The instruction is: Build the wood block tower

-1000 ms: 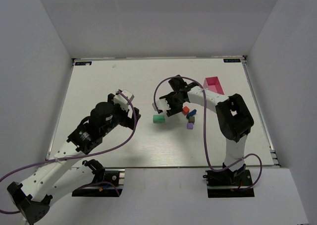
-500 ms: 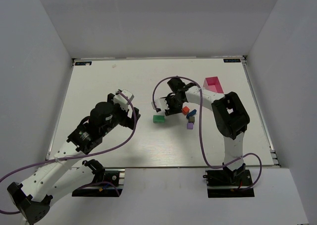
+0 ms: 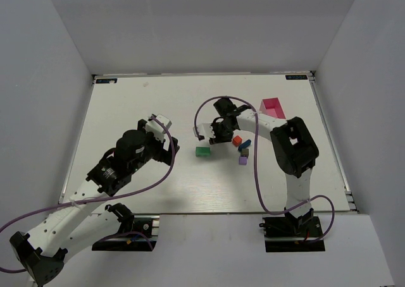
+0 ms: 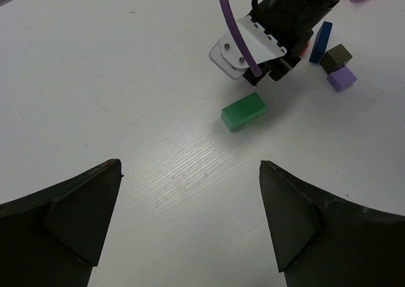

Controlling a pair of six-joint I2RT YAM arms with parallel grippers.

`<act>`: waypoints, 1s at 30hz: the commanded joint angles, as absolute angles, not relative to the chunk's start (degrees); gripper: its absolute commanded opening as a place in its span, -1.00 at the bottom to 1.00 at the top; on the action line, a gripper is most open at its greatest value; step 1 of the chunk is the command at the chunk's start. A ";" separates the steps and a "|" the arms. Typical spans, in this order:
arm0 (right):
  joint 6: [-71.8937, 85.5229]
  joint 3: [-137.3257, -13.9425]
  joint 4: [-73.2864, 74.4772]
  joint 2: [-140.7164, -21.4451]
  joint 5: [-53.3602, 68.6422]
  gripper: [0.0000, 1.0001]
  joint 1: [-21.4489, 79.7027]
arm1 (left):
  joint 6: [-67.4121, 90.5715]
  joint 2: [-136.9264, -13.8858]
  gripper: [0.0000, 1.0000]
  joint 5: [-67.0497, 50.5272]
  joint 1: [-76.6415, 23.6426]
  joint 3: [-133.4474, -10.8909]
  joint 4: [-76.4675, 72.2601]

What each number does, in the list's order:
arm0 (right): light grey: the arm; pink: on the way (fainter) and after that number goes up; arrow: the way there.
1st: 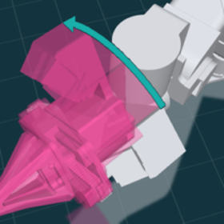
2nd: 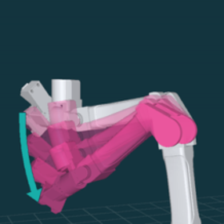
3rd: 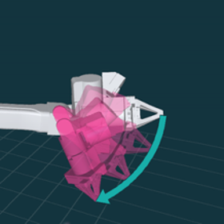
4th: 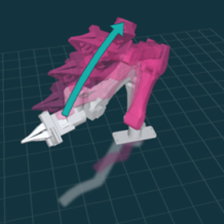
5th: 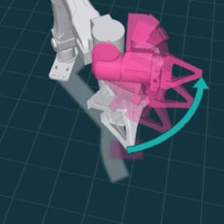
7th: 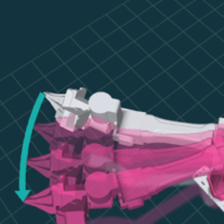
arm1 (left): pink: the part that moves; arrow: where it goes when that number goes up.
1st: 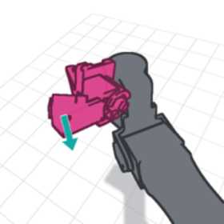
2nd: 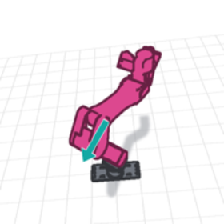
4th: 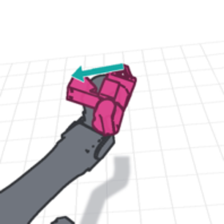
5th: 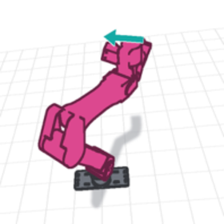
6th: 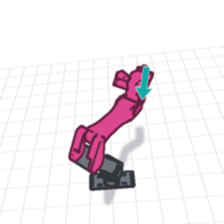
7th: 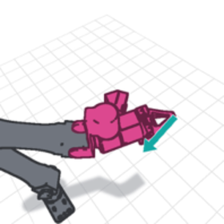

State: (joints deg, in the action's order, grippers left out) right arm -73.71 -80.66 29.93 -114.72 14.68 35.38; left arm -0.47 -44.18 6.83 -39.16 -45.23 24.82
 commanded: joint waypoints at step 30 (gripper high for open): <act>-50.10 -73.65 30.85 -105.64 15.65 -0.54 40.86 | -0.70 -43.42 1.00 6.59 -38.41 -44.74 24.17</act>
State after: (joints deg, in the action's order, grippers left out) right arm -53.25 -73.91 30.11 -105.47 16.51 39.90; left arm -0.58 -44.16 6.83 -38.72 -44.69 24.82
